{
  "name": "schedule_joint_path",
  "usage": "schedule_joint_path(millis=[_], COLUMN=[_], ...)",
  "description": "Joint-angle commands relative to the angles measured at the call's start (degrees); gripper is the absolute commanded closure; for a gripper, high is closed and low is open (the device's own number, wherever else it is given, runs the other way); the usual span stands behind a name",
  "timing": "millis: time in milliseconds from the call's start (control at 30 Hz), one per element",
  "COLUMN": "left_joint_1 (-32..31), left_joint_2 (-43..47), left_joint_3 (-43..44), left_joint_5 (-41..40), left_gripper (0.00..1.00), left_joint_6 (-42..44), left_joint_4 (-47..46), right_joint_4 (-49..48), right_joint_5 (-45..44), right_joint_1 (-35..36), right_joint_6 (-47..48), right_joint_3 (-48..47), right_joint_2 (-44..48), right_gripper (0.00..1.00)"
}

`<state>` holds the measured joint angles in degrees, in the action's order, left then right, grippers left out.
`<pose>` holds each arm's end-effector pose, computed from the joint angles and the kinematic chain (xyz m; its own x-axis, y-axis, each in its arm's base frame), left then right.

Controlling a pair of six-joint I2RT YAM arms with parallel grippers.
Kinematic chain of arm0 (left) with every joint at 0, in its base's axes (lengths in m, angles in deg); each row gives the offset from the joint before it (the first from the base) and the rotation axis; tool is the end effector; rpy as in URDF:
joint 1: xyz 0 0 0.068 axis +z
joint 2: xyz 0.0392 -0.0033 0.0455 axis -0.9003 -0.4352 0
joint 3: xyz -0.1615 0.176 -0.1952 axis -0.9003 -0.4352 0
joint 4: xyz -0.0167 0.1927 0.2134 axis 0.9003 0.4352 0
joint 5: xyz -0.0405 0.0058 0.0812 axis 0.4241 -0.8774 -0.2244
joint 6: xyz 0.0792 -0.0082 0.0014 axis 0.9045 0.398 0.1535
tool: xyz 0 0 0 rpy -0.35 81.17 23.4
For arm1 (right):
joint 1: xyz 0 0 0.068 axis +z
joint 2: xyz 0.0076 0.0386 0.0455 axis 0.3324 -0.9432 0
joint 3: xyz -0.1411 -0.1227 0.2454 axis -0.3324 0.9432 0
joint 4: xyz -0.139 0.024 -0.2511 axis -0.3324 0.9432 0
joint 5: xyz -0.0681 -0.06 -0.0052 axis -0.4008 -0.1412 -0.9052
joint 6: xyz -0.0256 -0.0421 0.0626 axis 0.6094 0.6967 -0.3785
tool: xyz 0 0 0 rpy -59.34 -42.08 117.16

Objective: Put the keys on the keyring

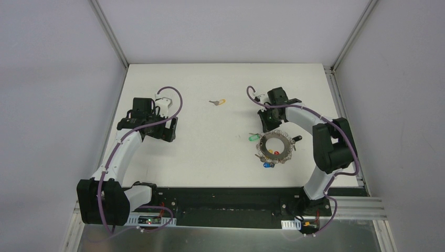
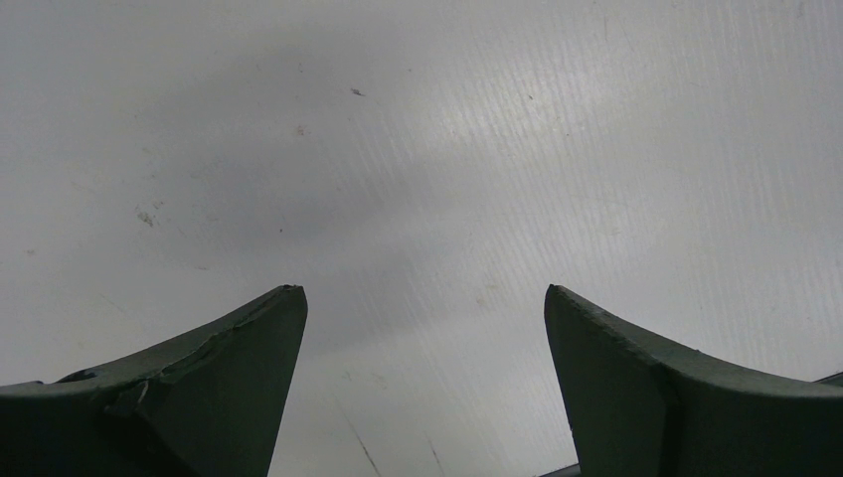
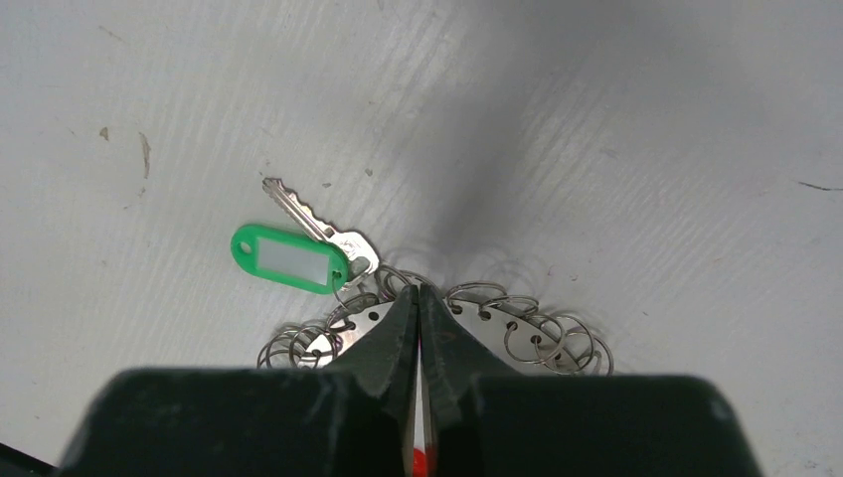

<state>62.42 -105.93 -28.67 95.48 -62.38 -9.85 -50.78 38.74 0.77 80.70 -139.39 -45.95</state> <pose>0.2678 -0.0256 0.2620 -0.6665 0.2622 -0.6979 0.3770 0.9261 -0.0121 0.3727 0.1518 0.1779 -0.5610 -0.6478 -0.5153 -0.7371 0.6742 -0.0451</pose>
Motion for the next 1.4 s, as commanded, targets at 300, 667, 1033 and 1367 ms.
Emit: schedule_joint_path(millis=[300,667,1033,1367], left_joint_1=[0.3,0.3,0.3,0.3], left_joint_2=[-0.5,-1.3,-1.9,-2.2], left_joint_3=[2.6,2.8,3.1,3.2], left_joint_5=[0.5,0.6,1.2,1.4], left_gripper=[0.08,0.08,0.08,0.09], left_joint_6=[0.8,0.9,0.9,1.0], left_joint_4=[1.7,1.9,2.2,2.4], right_joint_4=[-0.8,0.1,1.0,1.7], right_joint_5=[-6.8,-8.5,-2.4,-1.4], right_joint_1=[-1.3,-4.9,-6.5,-6.6], right_joint_6=[0.4,-2.6,-5.3,-6.6], right_joint_3=[-0.5,3.7,4.2,2.0], right_joint_2=[4.9,10.6,9.9,4.8], right_gripper=[1.00,0.63,0.67,0.74])
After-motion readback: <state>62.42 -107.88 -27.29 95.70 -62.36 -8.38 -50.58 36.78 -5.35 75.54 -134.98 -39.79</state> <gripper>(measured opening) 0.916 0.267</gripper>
